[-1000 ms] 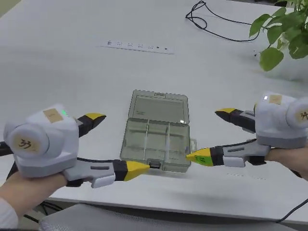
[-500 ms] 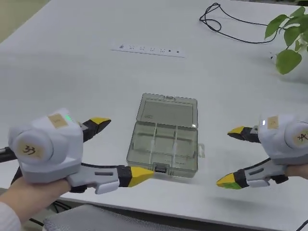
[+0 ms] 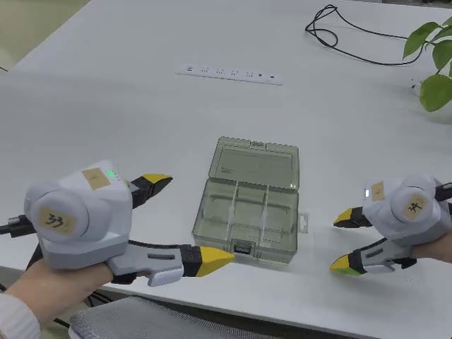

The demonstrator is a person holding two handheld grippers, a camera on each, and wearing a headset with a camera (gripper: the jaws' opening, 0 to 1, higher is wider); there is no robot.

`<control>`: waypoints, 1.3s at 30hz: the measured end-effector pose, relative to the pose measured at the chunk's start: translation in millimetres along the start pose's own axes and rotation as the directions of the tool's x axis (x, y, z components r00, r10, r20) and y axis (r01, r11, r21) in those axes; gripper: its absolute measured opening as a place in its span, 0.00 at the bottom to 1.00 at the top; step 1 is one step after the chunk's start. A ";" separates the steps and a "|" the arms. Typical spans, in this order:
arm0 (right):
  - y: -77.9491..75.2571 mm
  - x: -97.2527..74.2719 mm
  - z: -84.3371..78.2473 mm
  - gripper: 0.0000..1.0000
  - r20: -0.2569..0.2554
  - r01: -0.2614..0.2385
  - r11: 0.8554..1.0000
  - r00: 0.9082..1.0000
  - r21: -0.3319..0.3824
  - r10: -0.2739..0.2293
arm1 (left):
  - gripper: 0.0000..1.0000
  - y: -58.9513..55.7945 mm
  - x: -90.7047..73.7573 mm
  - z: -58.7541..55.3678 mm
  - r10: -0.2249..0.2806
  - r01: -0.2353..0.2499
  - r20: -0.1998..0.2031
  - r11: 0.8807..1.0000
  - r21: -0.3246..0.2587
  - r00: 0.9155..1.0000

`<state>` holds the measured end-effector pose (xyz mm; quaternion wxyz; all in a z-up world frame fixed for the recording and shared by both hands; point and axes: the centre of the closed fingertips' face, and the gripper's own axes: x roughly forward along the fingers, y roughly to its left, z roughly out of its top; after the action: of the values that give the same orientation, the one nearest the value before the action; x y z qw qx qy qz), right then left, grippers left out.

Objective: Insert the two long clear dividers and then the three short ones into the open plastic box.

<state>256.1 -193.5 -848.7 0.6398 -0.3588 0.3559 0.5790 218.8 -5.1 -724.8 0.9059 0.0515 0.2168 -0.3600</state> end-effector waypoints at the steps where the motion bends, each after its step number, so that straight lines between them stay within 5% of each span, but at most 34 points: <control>1: 0.2 0.9 -1.0 0.46 -0.005 -0.004 1.000 1.000 -0.003 0.004 | 0.94 0.2 0.2 -0.7 -0.001 0.001 -0.001 1.000 -0.002 1.000; 7: -2.8 4.0 -6.2 0.45 -0.003 -0.015 0.999 1.000 0.053 0.015 | 0.93 2.8 -0.5 -0.5 -0.001 0.001 0.002 1.000 -0.003 1.000; 17: -1.7 2.5 -3.9 0.34 -0.029 -0.016 1.000 0.999 0.021 0.016 | 0.93 7.6 -3.1 -0.4 -0.002 0.002 0.019 1.000 -0.016 1.000; 31: 0.6 3.7 -2.4 0.32 -0.055 0.007 1.000 0.998 0.029 -0.006 | 0.91 1.6 4.5 3.3 -0.070 0.071 0.037 0.997 -0.024 0.997; 39: -2.2 -5.6 4.9 0.32 -0.022 0.059 0.996 0.998 0.066 -0.058 | 0.89 -3.9 8.1 3.5 -0.119 0.120 0.036 0.993 -0.019 0.992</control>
<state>258.1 -192.1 -841.4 0.6645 -0.3533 0.3708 0.5442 222.6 -13.9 -724.9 0.8870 0.0224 0.2073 -0.4120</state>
